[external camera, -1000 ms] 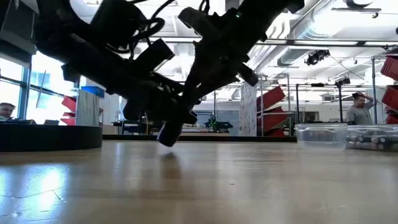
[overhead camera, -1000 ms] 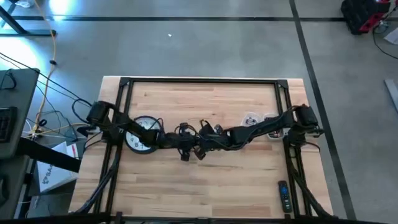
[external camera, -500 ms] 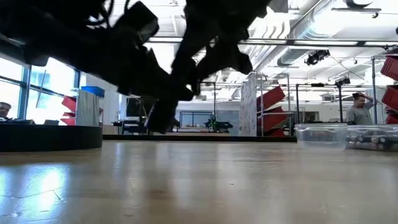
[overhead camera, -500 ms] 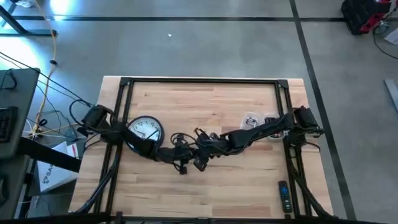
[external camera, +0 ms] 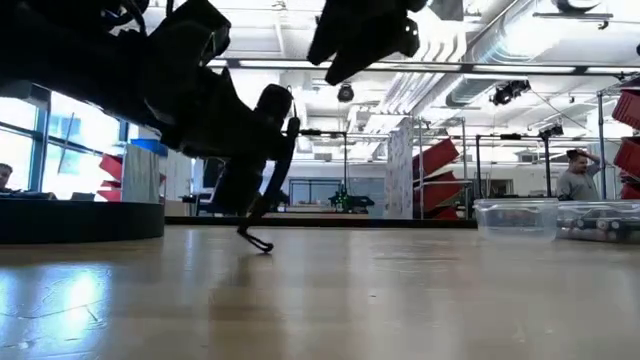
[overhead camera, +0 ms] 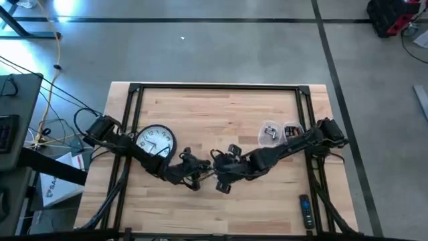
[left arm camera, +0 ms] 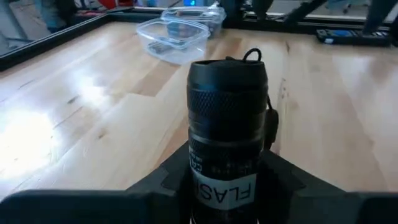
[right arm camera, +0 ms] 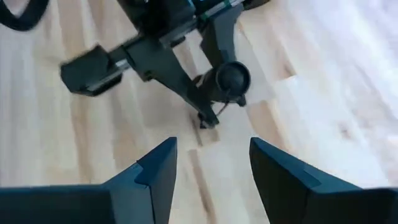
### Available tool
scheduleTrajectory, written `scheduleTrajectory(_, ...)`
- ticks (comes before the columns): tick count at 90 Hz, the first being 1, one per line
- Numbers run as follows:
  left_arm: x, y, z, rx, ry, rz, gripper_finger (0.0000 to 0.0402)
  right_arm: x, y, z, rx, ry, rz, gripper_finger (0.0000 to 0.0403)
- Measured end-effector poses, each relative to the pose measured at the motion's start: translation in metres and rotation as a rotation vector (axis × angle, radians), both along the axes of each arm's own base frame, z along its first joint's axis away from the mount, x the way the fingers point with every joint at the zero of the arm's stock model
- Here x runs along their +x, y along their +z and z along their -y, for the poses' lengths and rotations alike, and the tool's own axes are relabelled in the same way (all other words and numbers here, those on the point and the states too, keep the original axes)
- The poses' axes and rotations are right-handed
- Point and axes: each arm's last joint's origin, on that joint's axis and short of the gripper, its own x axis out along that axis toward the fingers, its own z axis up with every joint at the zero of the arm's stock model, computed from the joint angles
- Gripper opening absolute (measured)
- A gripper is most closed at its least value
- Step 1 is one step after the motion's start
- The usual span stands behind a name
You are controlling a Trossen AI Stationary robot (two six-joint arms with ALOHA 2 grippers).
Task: Insert battery
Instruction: Close the black flashlight lid
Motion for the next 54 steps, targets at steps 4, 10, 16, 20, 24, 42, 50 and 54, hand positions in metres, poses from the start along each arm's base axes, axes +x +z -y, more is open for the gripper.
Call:
scheduleTrajectory(4,0.000,0.000,0.000,0.003,0.004,0.000,0.0099,-0.001,-0.003,-0.001,-0.009,-0.011,0.006,0.0169)
scheduleTrajectory(10,0.000,0.000,-0.001,0.021,0.014,-0.001,0.0099,-0.001,-0.007,-0.002,-0.009,-0.016,0.014,0.0169)
scheduleTrajectory(16,0.000,0.000,-0.001,0.025,0.019,0.001,0.0099,0.000,-0.010,-0.003,0.000,-0.016,0.036,0.0169)
scheduleTrajectory(20,0.000,0.000,-0.001,0.033,0.017,0.002,0.0099,0.001,-0.012,-0.003,0.008,-0.015,0.055,0.0169)
scheduleTrajectory(24,0.000,0.001,-0.001,0.043,0.014,0.008,0.0099,0.001,-0.015,-0.004,0.013,-0.014,0.069,0.0169)
scheduleTrajectory(42,0.002,0.006,0.000,0.082,-0.002,0.040,0.0099,0.004,-0.030,0.004,0.025,-0.031,0.115,0.0169)
scheduleTrajectory(50,0.002,0.006,0.000,0.101,-0.008,0.037,0.0099,0.006,-0.036,0.009,0.031,-0.044,0.134,0.0169)
scheduleTrajectory(54,0.002,0.006,0.000,0.109,-0.009,0.033,0.0099,0.007,-0.038,0.012,0.034,-0.051,0.146,0.0169)
